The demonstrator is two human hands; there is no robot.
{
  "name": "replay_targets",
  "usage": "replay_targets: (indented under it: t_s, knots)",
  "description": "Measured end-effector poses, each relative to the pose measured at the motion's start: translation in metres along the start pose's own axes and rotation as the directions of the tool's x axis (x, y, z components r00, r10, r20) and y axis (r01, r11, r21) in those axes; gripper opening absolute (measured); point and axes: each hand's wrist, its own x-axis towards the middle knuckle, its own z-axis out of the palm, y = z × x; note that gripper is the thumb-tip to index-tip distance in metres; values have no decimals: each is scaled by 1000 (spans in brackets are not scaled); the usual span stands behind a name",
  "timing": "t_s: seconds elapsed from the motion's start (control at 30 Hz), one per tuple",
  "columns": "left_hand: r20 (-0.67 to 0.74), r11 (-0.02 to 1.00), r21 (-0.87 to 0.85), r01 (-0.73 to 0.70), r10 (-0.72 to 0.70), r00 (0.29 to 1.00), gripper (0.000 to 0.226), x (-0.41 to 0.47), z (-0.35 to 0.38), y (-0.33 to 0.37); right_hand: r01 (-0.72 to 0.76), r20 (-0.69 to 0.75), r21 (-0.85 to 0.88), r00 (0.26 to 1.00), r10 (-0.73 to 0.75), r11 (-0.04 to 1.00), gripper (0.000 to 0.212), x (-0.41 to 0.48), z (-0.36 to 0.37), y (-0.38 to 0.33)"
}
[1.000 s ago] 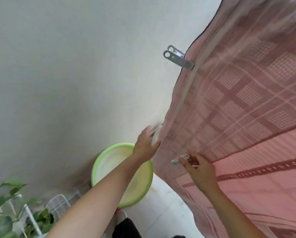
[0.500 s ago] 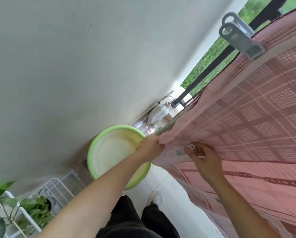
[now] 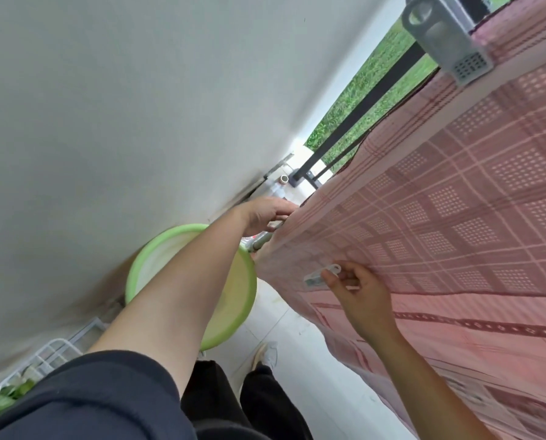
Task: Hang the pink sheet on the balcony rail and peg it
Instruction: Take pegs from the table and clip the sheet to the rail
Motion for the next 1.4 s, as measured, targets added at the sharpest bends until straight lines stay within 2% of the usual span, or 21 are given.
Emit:
replay_targets:
  t_s: [0.07, 0.17, 0.27, 0.4, 0.47, 0.53, 0.57, 0.6, 0.67, 0.73, 0.87, 0.97, 1.07, 1.13, 1.2, 1.27, 1.4]
  knots:
    - [-101, 999, -22, -36, 34, 994, 17, 3, -1, -8, 0, 4, -3, 1000, 0, 1000, 21, 0, -2, 0]
    - [-254, 983, 80, -162, 178, 951, 20, 6, 5, -10, -1, 31, -4, 1000, 2, 1000, 21, -2, -2, 1]
    - [-375, 932, 258, -254, 339, 863, 29, 5, -2, -1, 8, 51, 0, 999, -8, 1000, 20, -3, -2, 1]
    - [-595, 937, 174, -304, 346, 725, 49, -5, -17, 1, 6, 36, 7, 999, -6, 1000, 23, -6, -6, 5]
    - [-620, 930, 245, -275, 368, 693, 43, -14, -3, -5, -3, 44, -2, 999, 3, 1000, 23, -9, -7, 10]
    - [-623, 915, 335, -227, 395, 675, 26, -22, 17, -21, -6, 61, -11, 998, 7, 1000, 21, -14, -7, 15]
    - [-621, 921, 324, -215, 379, 686, 12, -24, 26, -31, -6, 72, -12, 997, 7, 1000, 20, -15, -6, 18]
    - [-619, 937, 285, -204, 342, 707, 6, -26, 32, -42, -9, 84, -10, 996, 10, 1000, 19, -16, -5, 19]
    - [-599, 963, 194, -185, 266, 755, 17, -27, 41, -64, -18, 103, 3, 995, 18, 1000, 19, -15, -2, 22]
    - [-577, 968, 156, -194, 249, 778, 19, -29, 47, -76, -23, 114, 13, 993, 21, 1000, 20, -14, 1, 23]
    - [-529, 916, 310, -254, 389, 754, 25, -26, 50, -74, -23, 118, 8, 993, 22, 1000, 22, -14, 5, 24]
    - [-468, 871, 444, -209, 424, 775, 29, -26, 48, -62, -23, 120, 5, 992, 23, 1000, 22, -14, 5, 25]
    - [-386, 883, 439, -167, 353, 852, 32, -26, 39, -61, -34, 137, 15, 990, 32, 999, 20, -17, 3, 26]
    - [-253, 834, 537, -126, 302, 919, 26, -25, 29, -65, -40, 142, 19, 989, 37, 999, 21, -19, 1, 27]
    - [-163, 771, 629, -102, 260, 952, 15, -28, 18, -67, -39, 144, 6, 989, 38, 999, 22, -20, -1, 30]
    - [-166, 752, 647, -127, 302, 939, 9, -32, 8, -66, -45, 148, 0, 988, 45, 999, 23, -21, -2, 31]
    - [-268, 865, 474, -162, 317, 910, 7, -30, -9, -60, -47, 152, -22, 987, 50, 999, 23, -22, -3, 35]
